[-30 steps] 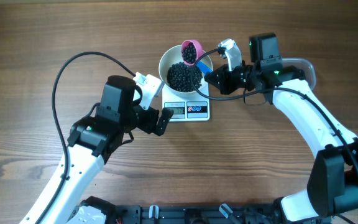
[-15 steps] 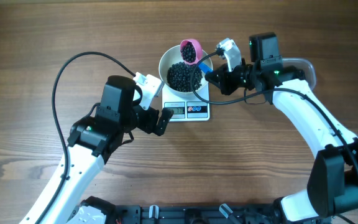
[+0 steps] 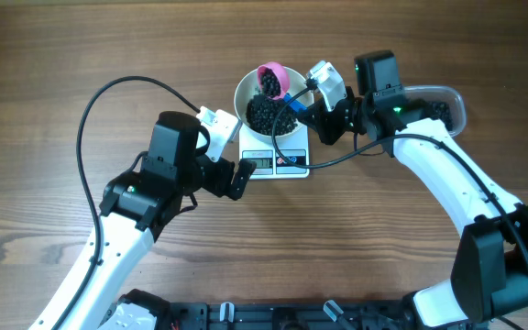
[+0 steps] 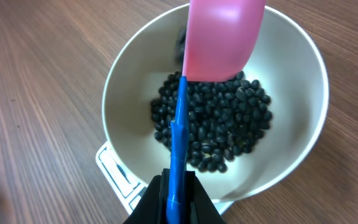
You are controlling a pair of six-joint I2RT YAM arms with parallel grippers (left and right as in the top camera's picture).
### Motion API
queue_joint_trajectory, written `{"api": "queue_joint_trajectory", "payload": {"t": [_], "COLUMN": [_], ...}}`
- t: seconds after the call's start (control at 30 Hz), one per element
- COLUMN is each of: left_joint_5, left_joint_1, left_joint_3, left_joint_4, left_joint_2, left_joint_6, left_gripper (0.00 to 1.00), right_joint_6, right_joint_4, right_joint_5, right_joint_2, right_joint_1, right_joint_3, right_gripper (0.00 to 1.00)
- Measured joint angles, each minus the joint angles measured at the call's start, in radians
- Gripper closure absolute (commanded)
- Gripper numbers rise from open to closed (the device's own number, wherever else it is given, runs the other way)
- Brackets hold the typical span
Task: Scoop item into bowl and weigh 150g on scale
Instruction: 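Tip the scoop over the bowl to pour the beans in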
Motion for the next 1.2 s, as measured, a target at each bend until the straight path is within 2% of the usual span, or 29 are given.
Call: {"api": "queue_joint_trajectory", "payload": {"t": [0.63, 0.93, 1.2], "left_joint_5": [0.000, 0.000, 0.000], "left_joint_1": [0.000, 0.000, 0.000], "left_joint_3": [0.000, 0.000, 0.000], "left_joint_4": [0.000, 0.000, 0.000], "left_joint_2": [0.000, 0.000, 0.000], "left_joint_6": [0.000, 0.000, 0.000], "left_gripper": [0.00, 0.00, 0.00], "right_joint_6": [-0.047, -0.113, -0.093], "right_joint_4": [-0.013, -0.050, -0.029], "right_joint_5": [0.071, 0.108, 0.114], "right_joint_2": [0.000, 0.000, 0.000], "right_joint_1": [-0.001, 0.000, 0.000], "right_joint_3": [0.000, 0.000, 0.000], "right_gripper": [0.96, 0.96, 0.96]}}
